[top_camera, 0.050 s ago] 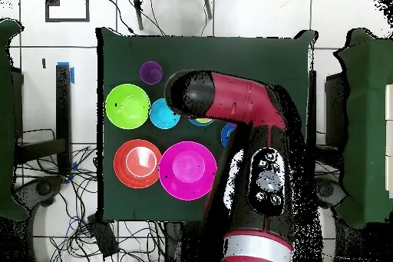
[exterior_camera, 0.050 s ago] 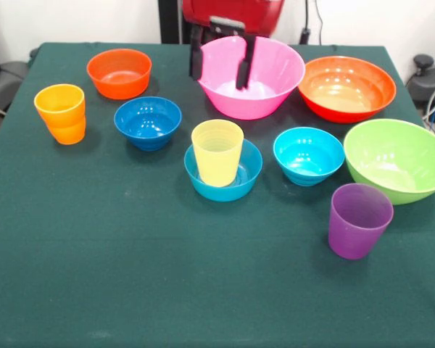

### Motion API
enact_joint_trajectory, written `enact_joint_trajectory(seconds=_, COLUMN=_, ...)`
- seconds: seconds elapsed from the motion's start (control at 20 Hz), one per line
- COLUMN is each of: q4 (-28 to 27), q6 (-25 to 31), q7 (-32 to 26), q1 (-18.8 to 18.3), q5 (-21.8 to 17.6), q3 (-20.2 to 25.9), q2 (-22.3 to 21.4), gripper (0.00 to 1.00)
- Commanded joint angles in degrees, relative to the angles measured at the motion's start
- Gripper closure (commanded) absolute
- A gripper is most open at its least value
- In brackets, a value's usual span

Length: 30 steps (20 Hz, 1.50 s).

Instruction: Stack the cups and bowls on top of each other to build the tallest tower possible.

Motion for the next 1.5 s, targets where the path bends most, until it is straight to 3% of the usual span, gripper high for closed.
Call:
enact_joint_trajectory(seconds=0.05, q4=0.16, q6=5.35, q7=7.49, q1=4.17, q5=-0.83, q3=3.86, q2=8.23, gripper=0.00)
enact_joint_trajectory(seconds=0.15, q4=-2.56, q6=3.50, q7=5.51, q1=5.34, q5=-2.77, q3=3.31, q2=9.66, gripper=0.00)
enact_joint_trajectory(seconds=0.45, q4=-4.70, q6=2.94, q7=8.53, q1=6.69, q5=-0.68, q3=2.00, q2=13.36, gripper=0.00)
enact_joint_trajectory(seconds=0.75, q4=-3.80, q6=-9.43, q7=9.22, q1=7.34, q5=-1.65, q3=1.76, q2=14.10, gripper=0.00)
enact_joint_trajectory(seconds=1.15, q4=-1.26, q6=-7.17, q7=8.34, q1=6.49, q5=0.12, q3=1.80, q2=11.85, gripper=0.00)
enact_joint_trajectory(seconds=1.5, q4=1.49, q6=-0.24, q7=5.78, q1=5.84, q5=0.69, q3=1.58, q2=6.40, gripper=0.00)
